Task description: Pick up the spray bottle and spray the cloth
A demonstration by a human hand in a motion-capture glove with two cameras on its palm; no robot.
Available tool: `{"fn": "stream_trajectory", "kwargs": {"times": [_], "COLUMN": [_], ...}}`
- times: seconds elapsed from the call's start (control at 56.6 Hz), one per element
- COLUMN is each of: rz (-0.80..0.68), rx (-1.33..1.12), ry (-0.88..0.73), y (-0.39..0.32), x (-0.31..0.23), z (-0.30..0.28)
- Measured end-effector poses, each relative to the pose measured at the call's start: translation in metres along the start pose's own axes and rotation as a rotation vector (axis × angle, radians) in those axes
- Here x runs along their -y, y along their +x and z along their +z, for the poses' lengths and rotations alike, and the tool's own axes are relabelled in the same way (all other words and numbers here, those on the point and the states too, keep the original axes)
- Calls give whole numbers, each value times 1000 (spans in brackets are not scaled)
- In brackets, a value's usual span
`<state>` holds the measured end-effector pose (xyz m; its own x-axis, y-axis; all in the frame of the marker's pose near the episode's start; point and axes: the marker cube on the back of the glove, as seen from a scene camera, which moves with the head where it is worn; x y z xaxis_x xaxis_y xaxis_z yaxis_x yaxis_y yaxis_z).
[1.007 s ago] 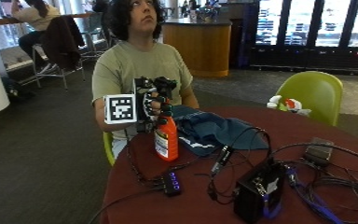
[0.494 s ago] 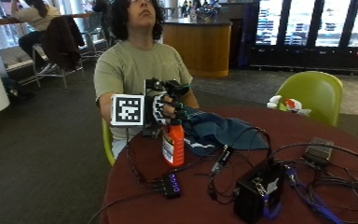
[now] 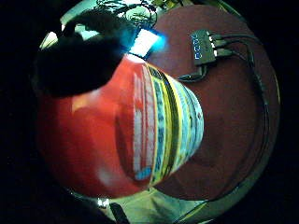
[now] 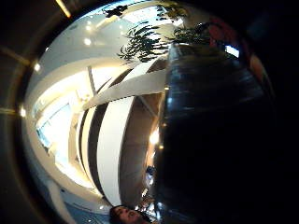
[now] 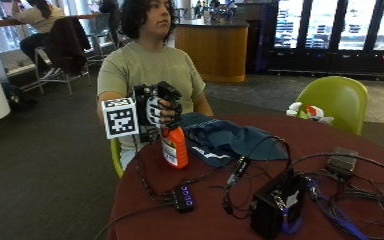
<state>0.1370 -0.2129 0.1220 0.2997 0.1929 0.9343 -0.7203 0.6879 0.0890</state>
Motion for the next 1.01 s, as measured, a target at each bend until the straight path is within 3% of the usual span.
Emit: {"fn": "stream_trajectory", "kwargs": {"times": [0.141,0.459,0.583,0.689,0.812,1.007], "rz": [-144,-118,-28,110,220,463], "rx": [-58,-499,-758,-1132,-1408,-1644], "ry": [-101,-659,-860,-1056,-1137,-1230], "y": [-32,-147,-160,-137,-102,-24], "x": [-18,-60,-74,-81,-84,-82], "z": [-20,16,54,96,125,148]}}
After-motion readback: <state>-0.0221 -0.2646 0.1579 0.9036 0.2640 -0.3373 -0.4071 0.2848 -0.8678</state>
